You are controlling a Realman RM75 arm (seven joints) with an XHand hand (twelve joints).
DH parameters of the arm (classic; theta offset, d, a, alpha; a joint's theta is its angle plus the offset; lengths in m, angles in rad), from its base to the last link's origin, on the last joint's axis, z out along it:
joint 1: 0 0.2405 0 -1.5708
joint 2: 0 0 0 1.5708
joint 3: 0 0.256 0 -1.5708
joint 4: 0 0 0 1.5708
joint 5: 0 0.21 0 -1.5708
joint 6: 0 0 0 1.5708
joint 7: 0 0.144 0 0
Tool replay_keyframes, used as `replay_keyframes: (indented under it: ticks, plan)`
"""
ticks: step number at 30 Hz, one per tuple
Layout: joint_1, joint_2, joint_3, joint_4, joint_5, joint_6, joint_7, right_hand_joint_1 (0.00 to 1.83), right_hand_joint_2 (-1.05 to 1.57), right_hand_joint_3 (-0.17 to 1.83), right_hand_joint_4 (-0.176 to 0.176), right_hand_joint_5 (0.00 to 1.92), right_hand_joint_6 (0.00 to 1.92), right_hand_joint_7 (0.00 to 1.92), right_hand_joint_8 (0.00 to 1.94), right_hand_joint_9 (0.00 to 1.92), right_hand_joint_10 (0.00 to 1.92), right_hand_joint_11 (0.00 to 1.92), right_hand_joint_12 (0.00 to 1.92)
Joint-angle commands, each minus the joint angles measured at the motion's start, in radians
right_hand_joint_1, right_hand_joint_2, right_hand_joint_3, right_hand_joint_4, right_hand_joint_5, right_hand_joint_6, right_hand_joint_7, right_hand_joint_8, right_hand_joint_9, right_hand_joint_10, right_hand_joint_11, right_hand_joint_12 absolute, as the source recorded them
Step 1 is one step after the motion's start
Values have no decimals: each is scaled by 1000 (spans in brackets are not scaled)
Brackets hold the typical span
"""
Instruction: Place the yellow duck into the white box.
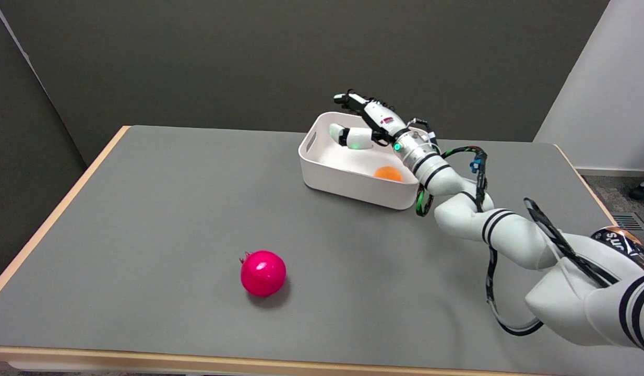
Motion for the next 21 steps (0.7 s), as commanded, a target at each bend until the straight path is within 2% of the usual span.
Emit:
replay_keyframes:
  ticks: [1, 6, 10, 12, 17, 21]
  plan:
    - [-206, 6, 271, 208, 107, 82, 43, 334, 637, 988, 48, 154, 426, 217, 330, 71, 619, -1, 1017]
    - [-337, 65, 383, 374, 211, 156, 42, 332, 652, 978, 23, 182, 443, 244, 351, 86, 646, -1, 1032]
    - [-452, 141, 490, 503, 290, 149, 2, 332, 662, 966, 11, 203, 456, 268, 368, 109, 668, -1, 1063]
    - [-513, 183, 529, 547, 379, 145, -27, 332, 668, 963, 3, 208, 458, 275, 374, 115, 677, -1, 1074]
    - [-646, 276, 562, 577, 610, 203, -27, 327, 680, 961, -10, 213, 459, 284, 383, 121, 688, -1, 1092]
    - [-710, 299, 540, 557, 702, 282, -20, 326, 683, 960, -12, 212, 457, 287, 385, 124, 692, 1, 1097]
